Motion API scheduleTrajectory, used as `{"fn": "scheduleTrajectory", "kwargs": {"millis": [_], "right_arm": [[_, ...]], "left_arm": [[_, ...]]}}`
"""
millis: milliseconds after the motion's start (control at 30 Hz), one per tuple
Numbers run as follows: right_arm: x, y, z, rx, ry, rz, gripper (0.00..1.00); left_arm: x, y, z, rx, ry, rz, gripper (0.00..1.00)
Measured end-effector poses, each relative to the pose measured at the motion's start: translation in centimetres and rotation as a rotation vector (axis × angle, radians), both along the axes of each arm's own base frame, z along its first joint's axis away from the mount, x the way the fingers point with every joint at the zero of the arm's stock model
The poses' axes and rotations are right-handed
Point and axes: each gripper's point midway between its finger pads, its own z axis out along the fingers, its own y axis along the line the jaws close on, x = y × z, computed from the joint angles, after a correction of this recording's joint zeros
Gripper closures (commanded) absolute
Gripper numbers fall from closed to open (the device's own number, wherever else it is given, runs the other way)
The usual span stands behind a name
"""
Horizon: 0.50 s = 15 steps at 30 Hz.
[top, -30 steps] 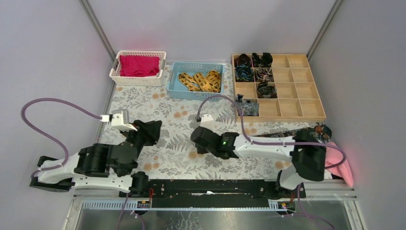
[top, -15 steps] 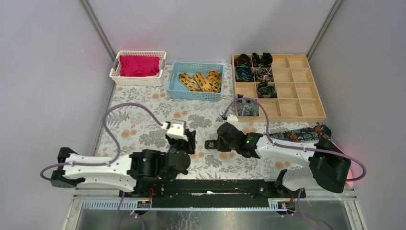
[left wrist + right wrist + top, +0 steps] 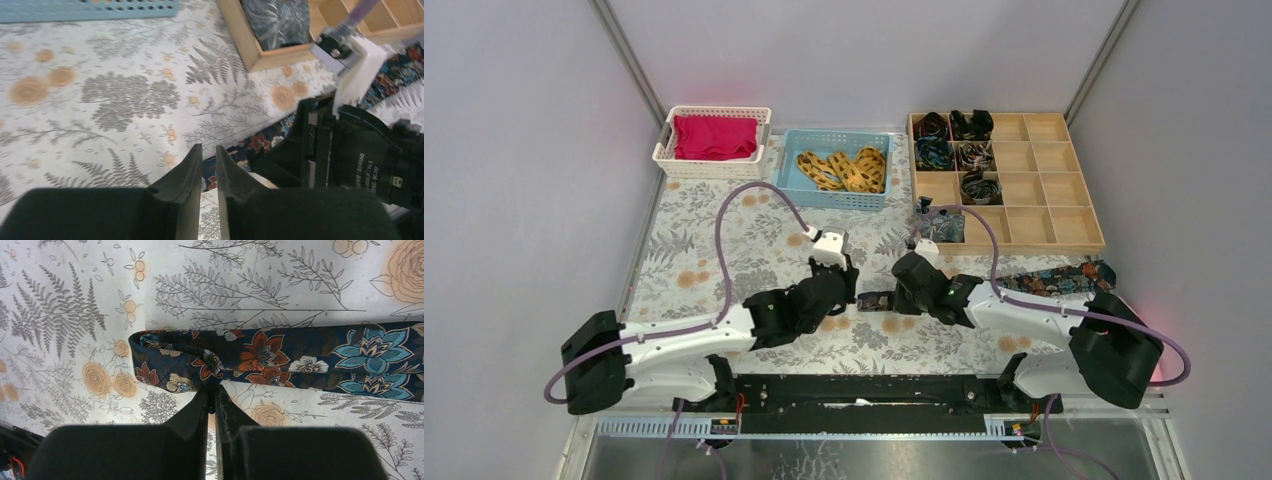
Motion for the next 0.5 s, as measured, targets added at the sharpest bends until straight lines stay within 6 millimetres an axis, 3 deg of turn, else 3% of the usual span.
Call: {"fn": "scheduleTrajectory", "kwargs": {"millis": [333,500], "right_arm": [[0.3,-1.5,-2.1,-0.063,0.055,-0.026,0.93],[0.2,-2.4,-2.8,-0.104,0.073,-0.037,0.76]], "left_arm": [[0.5,-4.0,-5.1,-0.069,0.125,-0.219,0.88],[-0.6,-6.0,-5.8,-0.100,0.156,-0.324,0.89]]}}
